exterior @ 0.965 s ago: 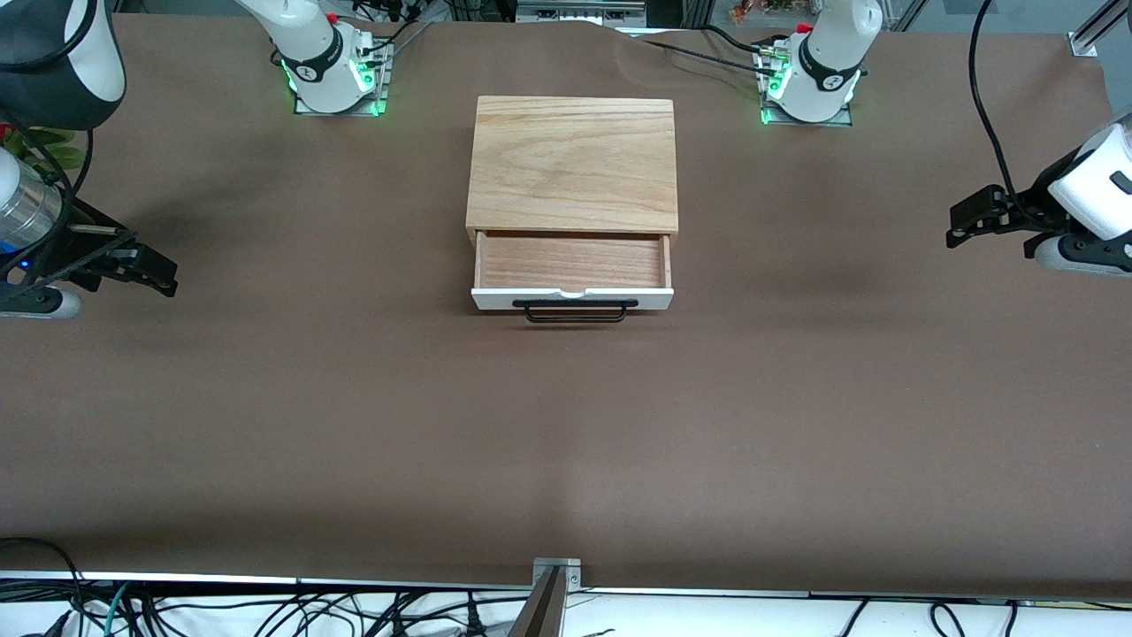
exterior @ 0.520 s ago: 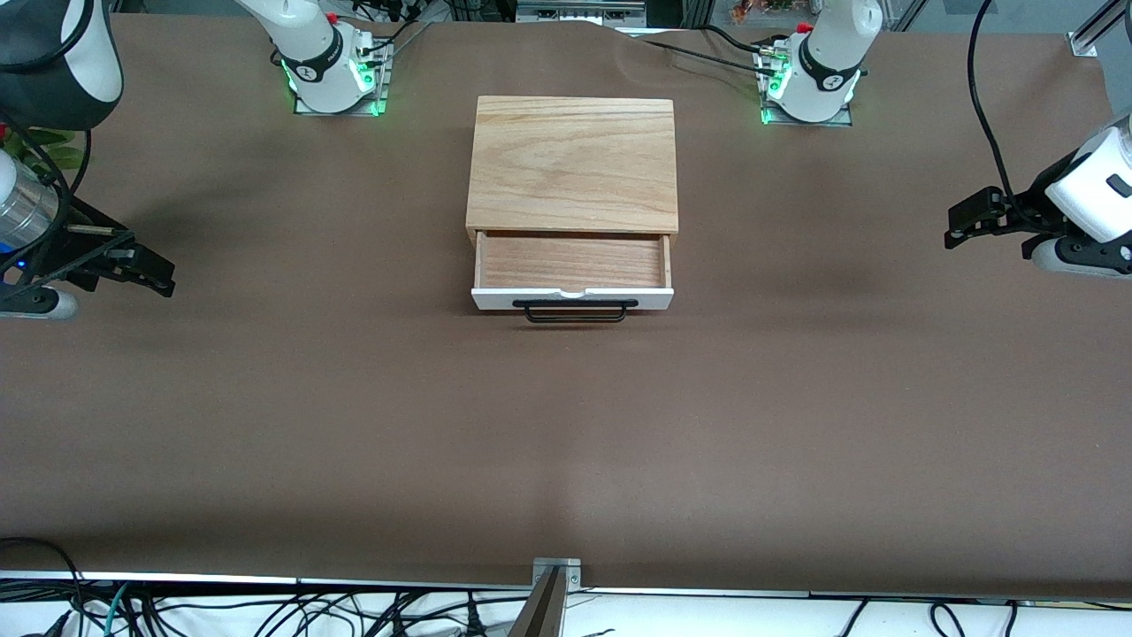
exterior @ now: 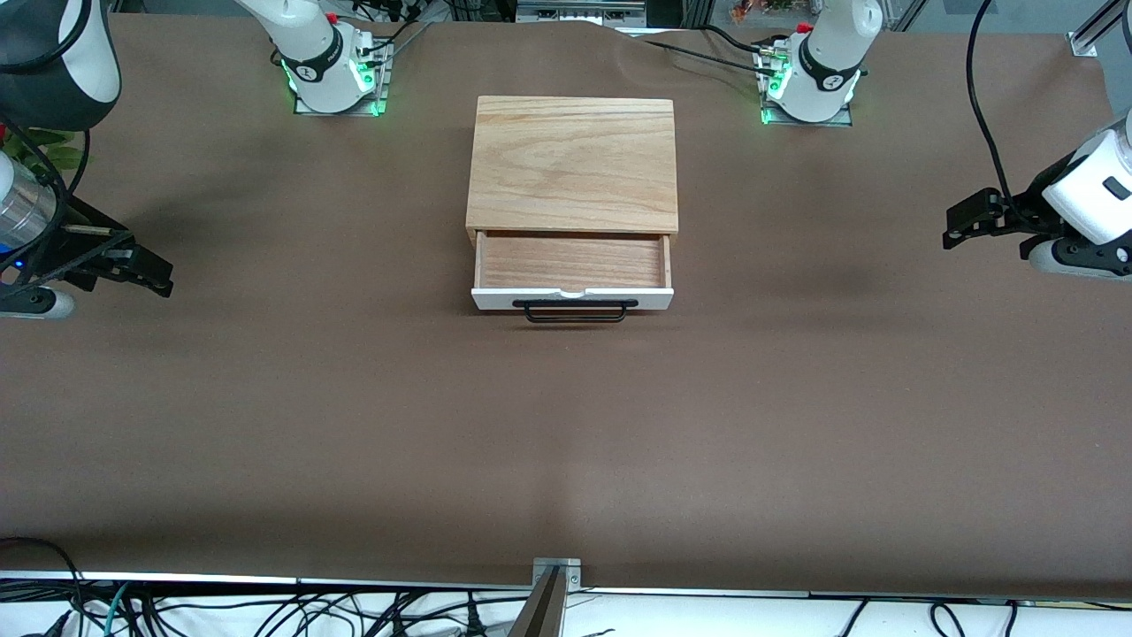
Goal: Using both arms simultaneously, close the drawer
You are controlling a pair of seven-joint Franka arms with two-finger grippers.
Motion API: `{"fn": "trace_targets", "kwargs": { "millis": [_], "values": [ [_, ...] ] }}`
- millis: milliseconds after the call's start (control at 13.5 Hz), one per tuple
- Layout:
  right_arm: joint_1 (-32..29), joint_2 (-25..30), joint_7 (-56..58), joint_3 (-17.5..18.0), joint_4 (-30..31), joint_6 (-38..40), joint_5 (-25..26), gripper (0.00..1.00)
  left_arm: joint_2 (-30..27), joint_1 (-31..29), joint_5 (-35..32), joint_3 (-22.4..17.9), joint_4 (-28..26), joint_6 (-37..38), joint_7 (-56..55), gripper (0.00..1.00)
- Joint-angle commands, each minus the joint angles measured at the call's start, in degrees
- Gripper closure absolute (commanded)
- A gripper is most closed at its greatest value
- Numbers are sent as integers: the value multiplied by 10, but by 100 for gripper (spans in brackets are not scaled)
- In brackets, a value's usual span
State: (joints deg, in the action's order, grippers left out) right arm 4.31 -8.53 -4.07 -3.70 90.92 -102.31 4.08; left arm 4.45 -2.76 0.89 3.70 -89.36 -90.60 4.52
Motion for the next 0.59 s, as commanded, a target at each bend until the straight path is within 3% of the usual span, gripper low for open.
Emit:
{"fn": "trace_targets", "kwargs": {
  "millis": [0,520],
  "values": [
    [-4,-5,-2,1,-14,4,-11,0,-1,-2,13,3,-3,0,-4,0],
    [-4,-6,-2,1,-14,4,-23,0,-1,-2,13,3,-3,0,-4,0]
  ]
}}
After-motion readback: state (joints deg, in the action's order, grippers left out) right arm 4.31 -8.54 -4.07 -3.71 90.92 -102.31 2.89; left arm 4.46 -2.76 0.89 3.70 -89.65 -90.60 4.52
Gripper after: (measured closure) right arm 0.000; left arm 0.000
